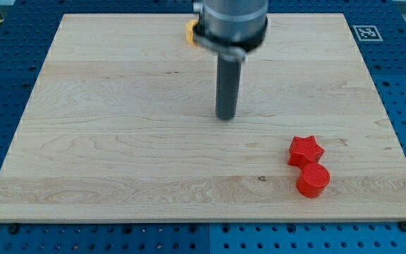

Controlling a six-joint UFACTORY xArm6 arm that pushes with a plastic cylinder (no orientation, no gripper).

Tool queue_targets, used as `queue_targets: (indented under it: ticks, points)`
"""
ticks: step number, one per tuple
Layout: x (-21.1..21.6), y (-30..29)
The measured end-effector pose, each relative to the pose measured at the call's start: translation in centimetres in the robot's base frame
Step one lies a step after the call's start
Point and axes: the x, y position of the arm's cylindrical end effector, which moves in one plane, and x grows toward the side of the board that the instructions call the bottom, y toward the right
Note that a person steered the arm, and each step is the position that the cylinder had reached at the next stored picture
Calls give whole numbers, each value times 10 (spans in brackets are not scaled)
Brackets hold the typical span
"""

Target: Move the red blocks to the right center of the board

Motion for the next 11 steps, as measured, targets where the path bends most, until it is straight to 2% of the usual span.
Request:
queue_targets:
  ticks: [1,2,3,4,6,8,11]
  points:
    - [86,6]
    - [125,44]
    - [124,150]
    - [124,157]
    - [125,109]
    - [123,118]
    - [88,115]
